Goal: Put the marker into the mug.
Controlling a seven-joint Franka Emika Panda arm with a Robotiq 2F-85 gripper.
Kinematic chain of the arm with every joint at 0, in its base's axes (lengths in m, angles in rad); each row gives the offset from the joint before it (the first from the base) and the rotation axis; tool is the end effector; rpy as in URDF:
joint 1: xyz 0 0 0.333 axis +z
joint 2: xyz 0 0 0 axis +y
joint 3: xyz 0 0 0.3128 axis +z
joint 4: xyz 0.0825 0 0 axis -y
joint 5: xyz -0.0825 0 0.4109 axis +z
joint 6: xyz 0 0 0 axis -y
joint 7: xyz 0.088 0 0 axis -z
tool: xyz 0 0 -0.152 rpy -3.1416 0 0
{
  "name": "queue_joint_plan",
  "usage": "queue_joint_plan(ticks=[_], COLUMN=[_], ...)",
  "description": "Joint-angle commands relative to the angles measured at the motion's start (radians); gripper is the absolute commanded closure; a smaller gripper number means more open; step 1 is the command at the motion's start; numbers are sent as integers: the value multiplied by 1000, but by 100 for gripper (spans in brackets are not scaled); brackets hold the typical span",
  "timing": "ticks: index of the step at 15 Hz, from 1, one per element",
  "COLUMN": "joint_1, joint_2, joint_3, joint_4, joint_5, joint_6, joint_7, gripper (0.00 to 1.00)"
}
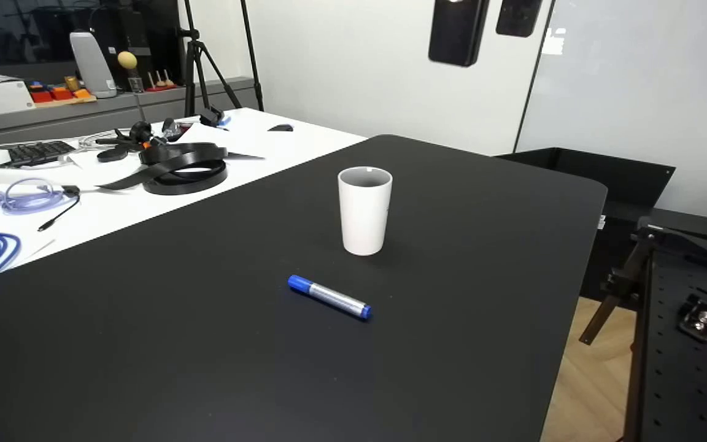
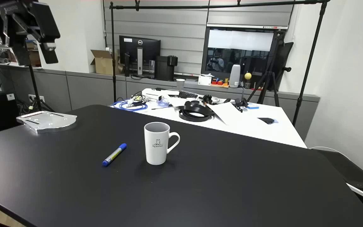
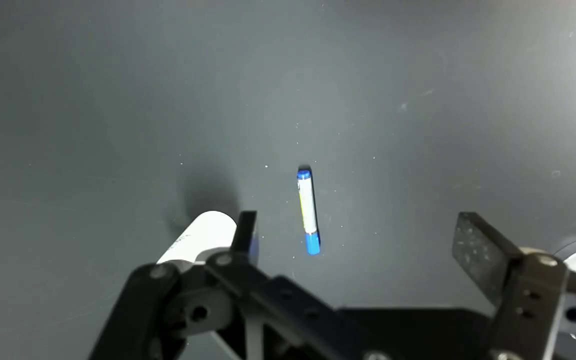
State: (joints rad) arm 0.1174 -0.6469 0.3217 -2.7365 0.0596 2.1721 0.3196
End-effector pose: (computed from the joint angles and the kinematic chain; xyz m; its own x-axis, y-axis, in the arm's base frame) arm 0.3468 0.1450 0.3456 0.9940 0.0367 0.1028 0.0249 -0.9932 0.1137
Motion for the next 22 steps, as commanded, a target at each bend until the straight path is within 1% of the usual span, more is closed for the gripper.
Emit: queue_joint_plan(ticks=[1,3,5,7,9,10,12,13,14,15,16,18,19,22], joint_1=[16,16,-4,-47,-101,-134,-179,-194,-148,-152,-148,-140,-152,-179], joint_2=[3,3,54,135,250,317,430,493,358,405,421,405,395,488], joint_3=[-16,-16,-29,-32,-40,-40,-48,-52,-68,-80,-87,-85,-69,-28], joint_4=[1,1,22,46,72,87,125,154,67,83,85,80,88,156], joint_5=[-12,-12,-32,-82,-146,-190,-250,-275,-239,-248,-247,-246,-274,-375], joint_6=[-2,-2,30,118,270,371,490,526,484,505,506,502,461,369], joint_7=[10,10,-13,-14,-5,5,10,16,-1,-3,-5,-6,24,127], gripper=[0,0,0,0,0,0,0,0,0,0,0,0,0,0])
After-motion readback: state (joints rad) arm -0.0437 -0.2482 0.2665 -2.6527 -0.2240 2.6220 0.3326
